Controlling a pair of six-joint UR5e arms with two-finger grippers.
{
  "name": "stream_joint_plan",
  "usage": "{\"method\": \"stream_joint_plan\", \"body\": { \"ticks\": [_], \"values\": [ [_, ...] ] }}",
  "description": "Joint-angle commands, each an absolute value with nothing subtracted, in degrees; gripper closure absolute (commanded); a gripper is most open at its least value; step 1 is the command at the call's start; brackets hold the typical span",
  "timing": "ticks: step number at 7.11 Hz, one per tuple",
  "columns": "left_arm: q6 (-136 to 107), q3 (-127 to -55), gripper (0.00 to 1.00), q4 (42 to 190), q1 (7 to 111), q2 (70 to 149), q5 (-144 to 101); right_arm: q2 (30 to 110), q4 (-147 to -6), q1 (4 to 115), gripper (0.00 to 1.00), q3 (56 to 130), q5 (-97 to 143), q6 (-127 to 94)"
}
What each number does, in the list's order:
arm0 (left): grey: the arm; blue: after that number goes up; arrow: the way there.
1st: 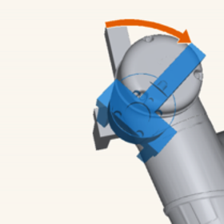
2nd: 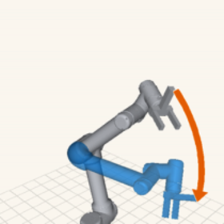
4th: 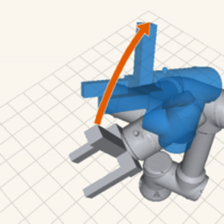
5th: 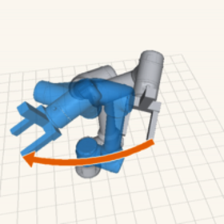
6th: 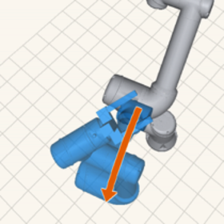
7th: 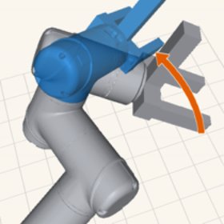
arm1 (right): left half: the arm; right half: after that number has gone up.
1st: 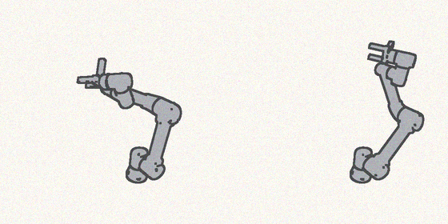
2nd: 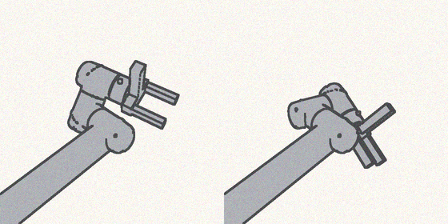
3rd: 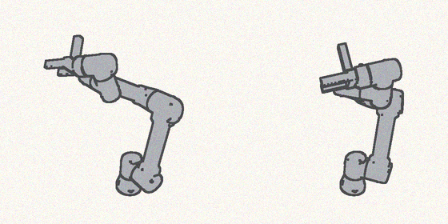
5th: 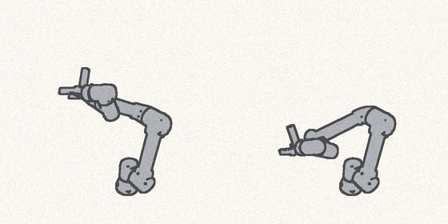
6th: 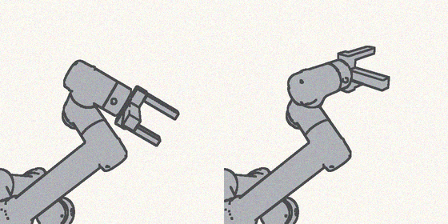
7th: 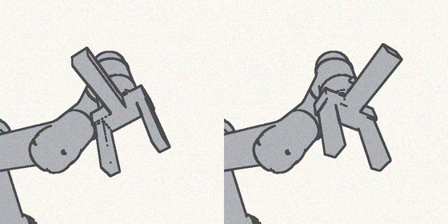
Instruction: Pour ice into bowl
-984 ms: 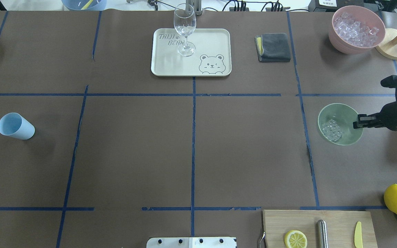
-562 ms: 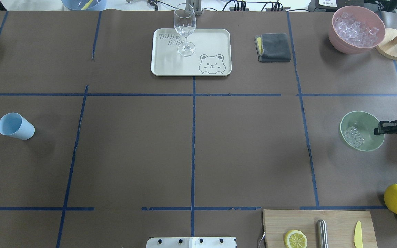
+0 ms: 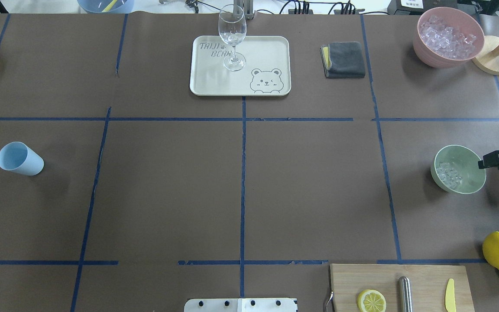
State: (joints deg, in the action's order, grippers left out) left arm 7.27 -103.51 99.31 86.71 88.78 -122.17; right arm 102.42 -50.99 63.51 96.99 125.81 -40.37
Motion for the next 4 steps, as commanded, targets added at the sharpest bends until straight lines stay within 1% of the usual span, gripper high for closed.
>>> {"method": "stream_joint_plan", "body": {
  "ticks": [1,2,3,4],
  "values": [
    [7.2,-103.5,0.0,99.1,86.7,88.9,-122.1,102.2,-65.7,70.7,0.0,100.6,127.4,-22.7],
    [7.4,-103.8,0.0,98.8,86.7,88.9,-121.8,101.8,-74.8,74.5,0.0,103.5,127.3,-13.6],
    [7.5,-103.3,0.0,98.7,86.7,88.9,-121.9,99.3,-84.5,79.6,0.0,105.8,127.4,-4.3],
    [7.5,-103.3,0.0,98.5,86.7,88.7,-122.0,98.0,-91.8,84.3,0.0,106.1,128.7,4.4]
  ]
}}
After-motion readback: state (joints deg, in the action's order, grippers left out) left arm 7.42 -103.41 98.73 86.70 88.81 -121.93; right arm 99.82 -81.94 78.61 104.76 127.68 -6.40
